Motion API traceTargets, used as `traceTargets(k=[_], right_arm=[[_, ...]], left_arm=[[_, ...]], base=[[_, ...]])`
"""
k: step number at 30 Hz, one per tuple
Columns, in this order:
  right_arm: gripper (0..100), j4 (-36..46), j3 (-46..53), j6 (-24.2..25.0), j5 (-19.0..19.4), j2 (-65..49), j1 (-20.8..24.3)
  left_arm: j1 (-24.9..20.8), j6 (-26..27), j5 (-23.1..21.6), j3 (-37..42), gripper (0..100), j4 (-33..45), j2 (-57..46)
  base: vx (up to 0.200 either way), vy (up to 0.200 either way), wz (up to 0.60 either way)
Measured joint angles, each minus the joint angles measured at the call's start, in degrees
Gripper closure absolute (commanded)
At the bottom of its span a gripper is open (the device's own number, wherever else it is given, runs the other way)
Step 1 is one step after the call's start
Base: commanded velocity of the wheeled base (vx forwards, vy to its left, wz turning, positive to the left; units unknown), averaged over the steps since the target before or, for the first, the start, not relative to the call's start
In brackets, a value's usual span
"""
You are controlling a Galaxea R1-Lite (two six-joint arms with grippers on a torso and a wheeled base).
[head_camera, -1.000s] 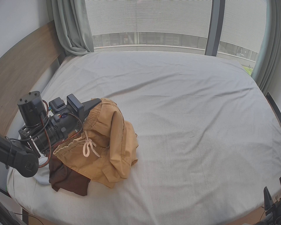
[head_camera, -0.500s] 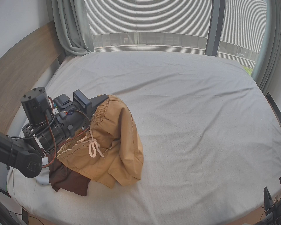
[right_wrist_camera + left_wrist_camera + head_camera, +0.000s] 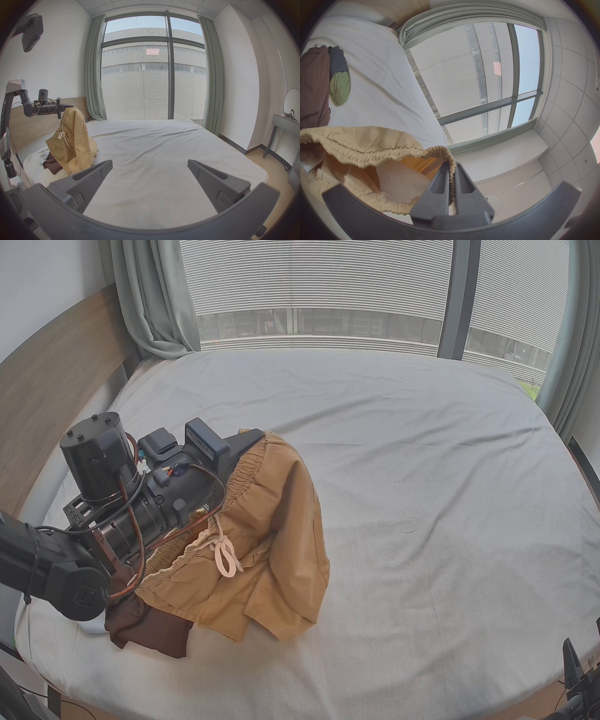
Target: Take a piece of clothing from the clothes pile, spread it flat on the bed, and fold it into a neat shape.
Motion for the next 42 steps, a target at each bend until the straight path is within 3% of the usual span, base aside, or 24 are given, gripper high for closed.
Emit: traceTargets(k=[10, 29, 42], right_arm=[[0, 0.0, 0.0, 0.0, 0.0, 0.0, 0.02], [0, 0.02, 0.0, 0.0, -0.02, 0.0, 0.02], [0, 0.02, 0.0, -0.06, -0.02, 0.0, 0.02]], left_arm=[[-3.83, -0.76, 3.35, -4.28, 100, 4.41, 0.83], [-8.96, -2.93, 5.49, -12.63, 100, 12.46, 1.18], [-13.23, -8.67, 7.58, -18.88, 100, 15.63, 4.25]], base=[[0.0, 0.0, 0.0], [0.0, 0.0, 0.0], [0.0, 0.0, 0.0]])
